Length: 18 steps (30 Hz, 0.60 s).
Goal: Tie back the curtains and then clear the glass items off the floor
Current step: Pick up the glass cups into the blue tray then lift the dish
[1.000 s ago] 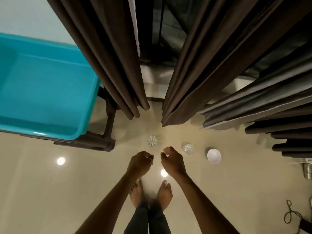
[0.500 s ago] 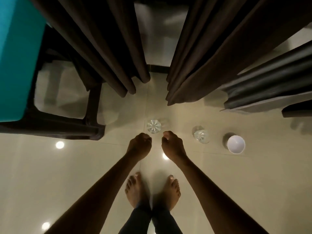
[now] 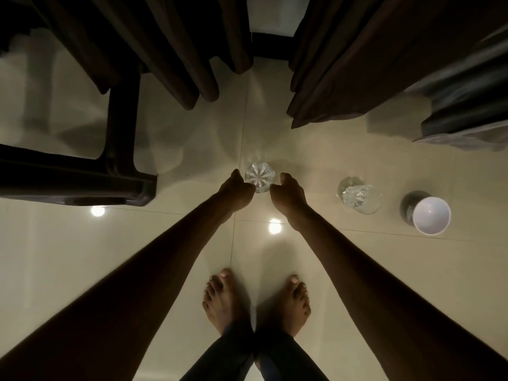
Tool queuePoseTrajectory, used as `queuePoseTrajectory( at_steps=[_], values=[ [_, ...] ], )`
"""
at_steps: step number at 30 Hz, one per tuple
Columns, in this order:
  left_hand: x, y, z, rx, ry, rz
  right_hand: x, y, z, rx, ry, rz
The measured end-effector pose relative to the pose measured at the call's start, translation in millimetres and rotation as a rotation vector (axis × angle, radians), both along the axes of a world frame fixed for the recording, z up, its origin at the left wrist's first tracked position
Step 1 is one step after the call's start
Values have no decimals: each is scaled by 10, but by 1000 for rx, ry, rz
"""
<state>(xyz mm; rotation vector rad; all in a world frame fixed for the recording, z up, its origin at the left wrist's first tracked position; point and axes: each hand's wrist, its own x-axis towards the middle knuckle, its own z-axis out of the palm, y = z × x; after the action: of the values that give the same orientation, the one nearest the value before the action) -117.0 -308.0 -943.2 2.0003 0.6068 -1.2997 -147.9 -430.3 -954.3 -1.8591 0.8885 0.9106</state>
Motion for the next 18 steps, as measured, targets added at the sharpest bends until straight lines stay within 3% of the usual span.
queuePoseTrajectory(
  at_steps=[5,11,13,18],
  values=[
    [-44,-89,-101,-42,-51,7,56,111,-151,9,-34,-80],
    [-236,-214,344,120,-62,54,-31,128,143,-46,-88,-213],
    [-285,-159,288,132,-132,107,-91,110,312,-65,-100,-200],
    [-298,-149,935,178,-366,103,-227,72,919,-116,-158,-230]
  ],
)
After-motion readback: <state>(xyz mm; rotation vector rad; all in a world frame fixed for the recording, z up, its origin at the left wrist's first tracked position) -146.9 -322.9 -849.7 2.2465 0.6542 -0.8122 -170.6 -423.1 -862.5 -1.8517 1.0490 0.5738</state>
